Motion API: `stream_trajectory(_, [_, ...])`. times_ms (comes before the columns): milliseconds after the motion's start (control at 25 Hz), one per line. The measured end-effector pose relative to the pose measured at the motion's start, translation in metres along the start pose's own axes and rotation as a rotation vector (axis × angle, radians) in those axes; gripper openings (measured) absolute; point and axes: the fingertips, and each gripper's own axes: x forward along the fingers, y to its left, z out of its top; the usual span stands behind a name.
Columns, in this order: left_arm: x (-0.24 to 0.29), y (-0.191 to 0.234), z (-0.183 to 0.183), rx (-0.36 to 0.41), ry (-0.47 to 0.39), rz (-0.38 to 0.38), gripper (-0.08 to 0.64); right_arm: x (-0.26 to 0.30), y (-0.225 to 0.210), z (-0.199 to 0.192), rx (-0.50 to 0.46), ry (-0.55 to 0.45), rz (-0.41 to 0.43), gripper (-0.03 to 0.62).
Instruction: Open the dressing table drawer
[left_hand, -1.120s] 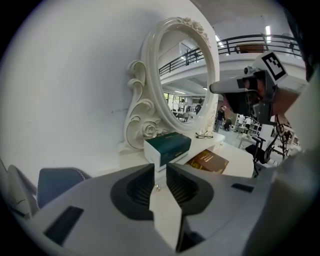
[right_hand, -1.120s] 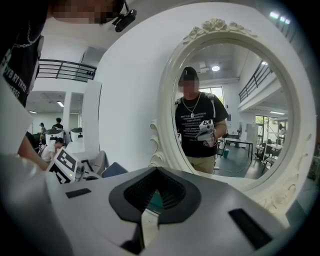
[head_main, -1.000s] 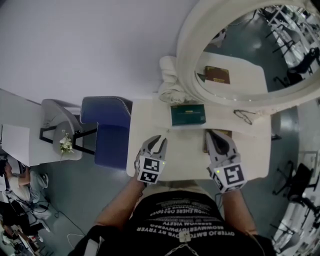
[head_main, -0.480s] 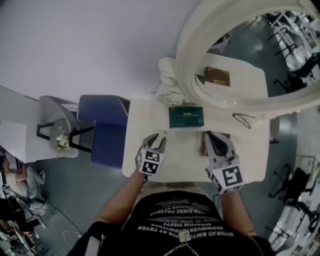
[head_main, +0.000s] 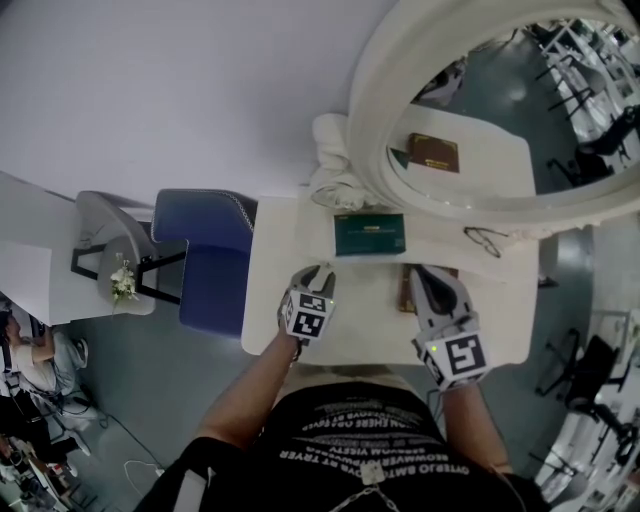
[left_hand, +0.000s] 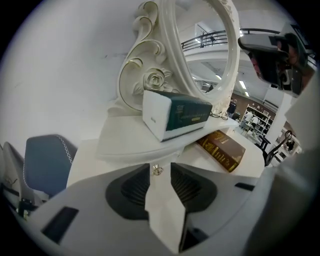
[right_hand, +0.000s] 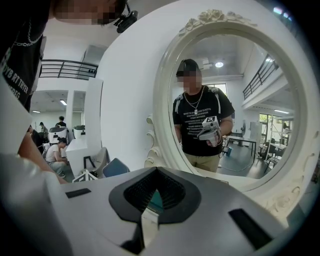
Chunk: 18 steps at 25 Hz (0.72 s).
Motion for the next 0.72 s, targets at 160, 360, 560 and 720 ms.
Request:
stream_trajectory(160, [0.012, 0.000, -0.006, -0.018, 0.016, 0.003, 0.117, -0.001, -0.002, -0.001, 0.009, 0.011, -0.009, 0.002])
stream_trajectory(360, [0.022, -0.001, -0.009, -0.016, 0.046, -0.002, 0.118, 0.000, -0.001, -0.001, 0.035, 0.003, -0.003, 0.002])
stream_trajectory(560, [0.031, 0.003, -0.014, -0.042, 0.060, 0.004, 0.120, -0.001, -0.002, -0.001, -0.003, 0.009, -0.004, 0.002])
stream_trajectory(720, [0.036, 0.002, -0.011, -0.043, 0.064, 0.000, 0.120, -0.002, -0.004, -0.006, -0.006, 0.015, -0.005, 0.002])
